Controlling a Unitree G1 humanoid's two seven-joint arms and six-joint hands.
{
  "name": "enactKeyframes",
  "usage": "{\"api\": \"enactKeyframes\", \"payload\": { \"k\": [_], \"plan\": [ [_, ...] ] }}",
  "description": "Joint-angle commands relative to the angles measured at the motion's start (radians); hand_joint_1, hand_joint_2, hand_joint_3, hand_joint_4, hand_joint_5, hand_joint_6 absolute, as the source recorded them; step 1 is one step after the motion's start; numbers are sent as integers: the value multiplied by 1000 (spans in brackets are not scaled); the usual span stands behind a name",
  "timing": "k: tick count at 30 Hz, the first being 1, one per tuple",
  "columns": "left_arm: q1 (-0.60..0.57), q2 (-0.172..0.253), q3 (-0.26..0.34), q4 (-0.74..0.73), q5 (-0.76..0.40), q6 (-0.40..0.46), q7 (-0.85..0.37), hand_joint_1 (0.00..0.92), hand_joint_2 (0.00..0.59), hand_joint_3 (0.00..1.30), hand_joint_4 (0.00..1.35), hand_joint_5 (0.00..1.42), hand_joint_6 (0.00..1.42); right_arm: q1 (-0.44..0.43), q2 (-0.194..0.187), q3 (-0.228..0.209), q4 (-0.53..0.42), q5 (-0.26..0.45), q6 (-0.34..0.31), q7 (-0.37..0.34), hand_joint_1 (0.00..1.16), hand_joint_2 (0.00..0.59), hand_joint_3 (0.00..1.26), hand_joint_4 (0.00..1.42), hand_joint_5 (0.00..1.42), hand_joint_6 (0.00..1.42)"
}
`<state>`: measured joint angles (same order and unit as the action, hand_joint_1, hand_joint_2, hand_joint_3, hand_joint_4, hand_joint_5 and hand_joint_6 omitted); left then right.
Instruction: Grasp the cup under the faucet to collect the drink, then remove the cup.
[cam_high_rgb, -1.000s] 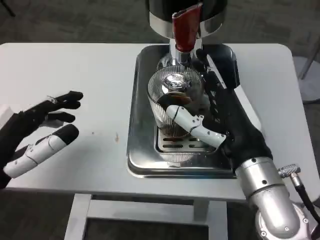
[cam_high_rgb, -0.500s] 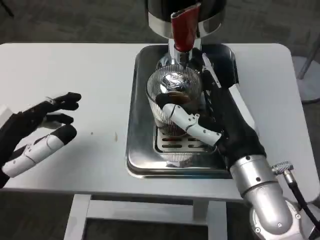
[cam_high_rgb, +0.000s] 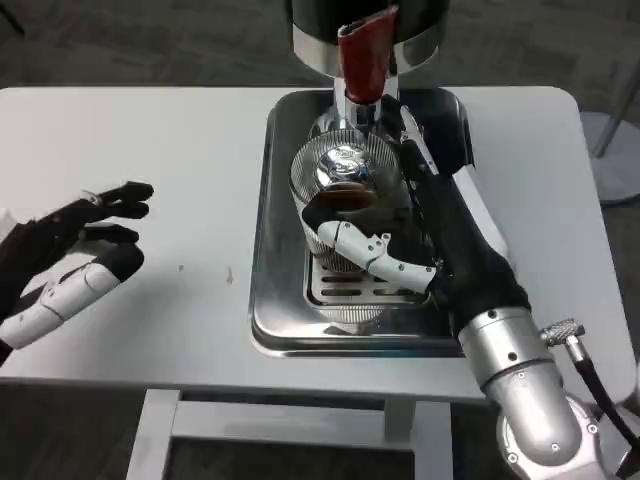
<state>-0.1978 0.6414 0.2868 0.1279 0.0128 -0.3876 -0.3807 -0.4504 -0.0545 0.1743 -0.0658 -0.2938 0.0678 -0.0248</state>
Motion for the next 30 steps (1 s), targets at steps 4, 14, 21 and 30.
{"api": "enactKeyframes", "payload": {
  "k": [4,14,21,30],
  "plan": [
    [20,28,-2,8,-3,-15,-13,38,95,246,237,323,328,-1,5,28,27,-27,-4,0,694,207,0,0,42,162],
    [27,34,2,6,-7,-12,-13,38,95,257,246,326,327,-2,5,45,35,-49,3,5,709,203,0,0,71,192],
    [30,39,6,5,-10,-12,-15,38,95,264,254,327,327,3,6,59,26,-81,8,-9,714,200,0,2,84,206],
    [34,40,10,-3,-12,-7,-18,38,95,268,266,334,327,7,14,68,18,-97,27,-14,716,201,0,11,97,222]
  ]
}}
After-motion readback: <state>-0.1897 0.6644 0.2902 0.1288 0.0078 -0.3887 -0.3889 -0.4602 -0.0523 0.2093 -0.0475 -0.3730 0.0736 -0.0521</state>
